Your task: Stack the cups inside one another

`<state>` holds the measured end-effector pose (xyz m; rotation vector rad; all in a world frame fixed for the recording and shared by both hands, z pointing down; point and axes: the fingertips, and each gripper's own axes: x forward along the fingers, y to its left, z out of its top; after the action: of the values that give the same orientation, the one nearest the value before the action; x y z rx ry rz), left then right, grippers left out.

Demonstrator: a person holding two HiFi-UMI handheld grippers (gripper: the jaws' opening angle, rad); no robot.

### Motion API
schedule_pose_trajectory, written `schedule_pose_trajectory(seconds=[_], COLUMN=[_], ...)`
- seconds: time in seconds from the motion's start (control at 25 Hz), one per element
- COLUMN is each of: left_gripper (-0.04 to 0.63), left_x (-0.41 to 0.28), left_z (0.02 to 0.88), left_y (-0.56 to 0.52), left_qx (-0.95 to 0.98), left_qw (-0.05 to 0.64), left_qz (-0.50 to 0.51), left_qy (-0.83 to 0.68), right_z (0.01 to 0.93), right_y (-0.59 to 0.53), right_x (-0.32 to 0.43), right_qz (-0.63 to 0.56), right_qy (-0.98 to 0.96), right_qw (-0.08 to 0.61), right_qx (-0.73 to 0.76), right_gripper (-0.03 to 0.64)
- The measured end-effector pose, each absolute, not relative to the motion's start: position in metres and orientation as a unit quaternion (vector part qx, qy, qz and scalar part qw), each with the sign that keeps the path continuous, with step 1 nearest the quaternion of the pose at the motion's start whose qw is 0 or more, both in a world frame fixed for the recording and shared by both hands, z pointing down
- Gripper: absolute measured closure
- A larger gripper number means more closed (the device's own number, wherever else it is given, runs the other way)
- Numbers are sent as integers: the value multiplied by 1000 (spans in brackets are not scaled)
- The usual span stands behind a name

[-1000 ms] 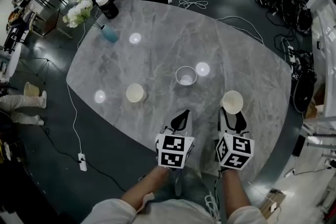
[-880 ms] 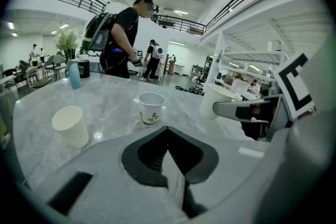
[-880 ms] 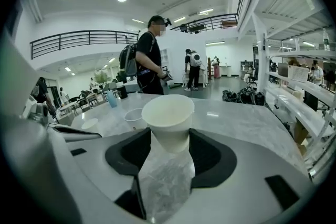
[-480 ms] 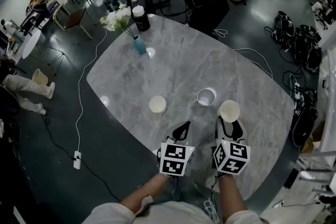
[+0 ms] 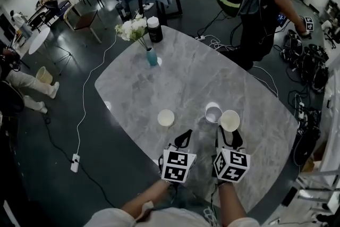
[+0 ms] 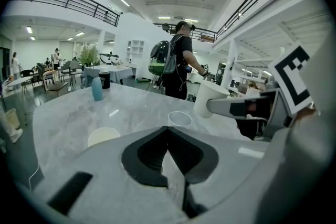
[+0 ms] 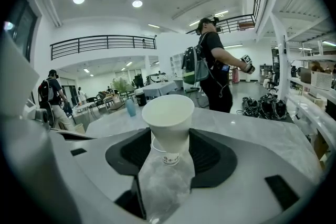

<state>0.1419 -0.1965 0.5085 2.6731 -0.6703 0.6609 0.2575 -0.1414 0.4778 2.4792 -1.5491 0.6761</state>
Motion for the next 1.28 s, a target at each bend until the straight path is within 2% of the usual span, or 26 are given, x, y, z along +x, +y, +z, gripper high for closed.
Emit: schedule_pose_trajectory(seconds=[0.6,1.28], left_gripper=[600,600], left_x=[166,159], left_z=[537,558], left_y=[-233,-233], left_qx=[922,912], left_qw=[172,190], left_qz=[252,271], left_qy=[-239,-243], right_z=[508,538], right_y=[-190,-198], right_x=[266,261], right_qz=[250,281], right_qy=[-538,-546], right_qw=[82,93], right_qx=[800,784], right_gripper=[403,402])
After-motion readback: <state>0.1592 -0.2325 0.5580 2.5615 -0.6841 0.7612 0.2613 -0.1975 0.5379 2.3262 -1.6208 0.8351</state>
